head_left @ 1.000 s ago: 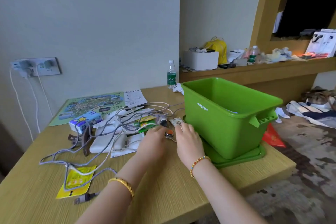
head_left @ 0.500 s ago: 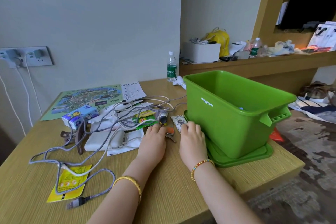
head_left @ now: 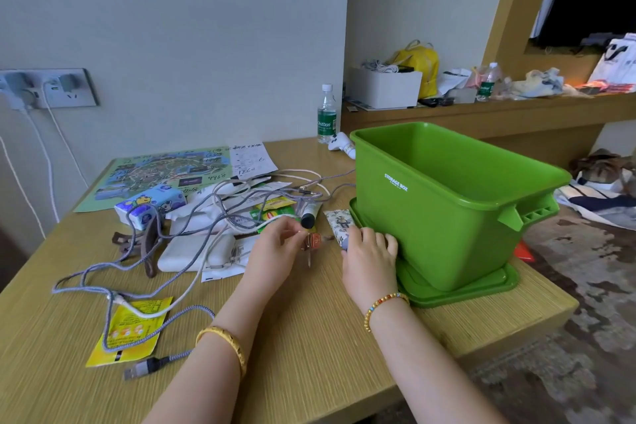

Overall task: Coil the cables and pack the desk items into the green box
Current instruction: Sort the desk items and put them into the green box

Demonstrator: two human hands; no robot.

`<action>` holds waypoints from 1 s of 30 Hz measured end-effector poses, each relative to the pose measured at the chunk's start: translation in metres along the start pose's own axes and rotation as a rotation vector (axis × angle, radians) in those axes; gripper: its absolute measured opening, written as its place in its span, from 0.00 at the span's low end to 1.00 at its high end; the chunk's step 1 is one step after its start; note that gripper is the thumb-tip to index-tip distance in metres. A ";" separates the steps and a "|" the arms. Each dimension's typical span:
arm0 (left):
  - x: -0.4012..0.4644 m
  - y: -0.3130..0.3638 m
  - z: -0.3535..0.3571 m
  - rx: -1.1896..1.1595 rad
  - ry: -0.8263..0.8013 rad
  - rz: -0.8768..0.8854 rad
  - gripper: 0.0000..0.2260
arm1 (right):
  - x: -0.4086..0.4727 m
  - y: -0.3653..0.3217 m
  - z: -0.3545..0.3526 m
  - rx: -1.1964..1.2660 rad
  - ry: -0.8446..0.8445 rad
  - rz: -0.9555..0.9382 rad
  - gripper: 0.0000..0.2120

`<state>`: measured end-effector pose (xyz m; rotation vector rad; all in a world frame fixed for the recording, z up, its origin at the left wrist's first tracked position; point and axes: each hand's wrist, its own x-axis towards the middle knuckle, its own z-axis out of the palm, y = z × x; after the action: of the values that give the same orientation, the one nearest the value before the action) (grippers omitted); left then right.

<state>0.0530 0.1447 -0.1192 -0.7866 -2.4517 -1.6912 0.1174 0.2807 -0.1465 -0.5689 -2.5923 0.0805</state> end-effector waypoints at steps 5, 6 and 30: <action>-0.001 0.010 -0.002 -0.438 0.114 -0.075 0.08 | 0.000 -0.002 -0.002 -0.015 -0.015 0.020 0.14; 0.000 0.010 -0.004 -0.507 0.135 -0.100 0.08 | 0.000 -0.003 -0.004 -0.010 -0.006 0.012 0.14; 0.051 0.135 -0.023 -0.979 0.051 -0.157 0.09 | 0.018 -0.021 -0.151 0.563 0.629 -0.087 0.08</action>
<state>0.0628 0.1796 0.0219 -0.5616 -1.5613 -2.9350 0.1662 0.2625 -0.0021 -0.2185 -1.8586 0.4981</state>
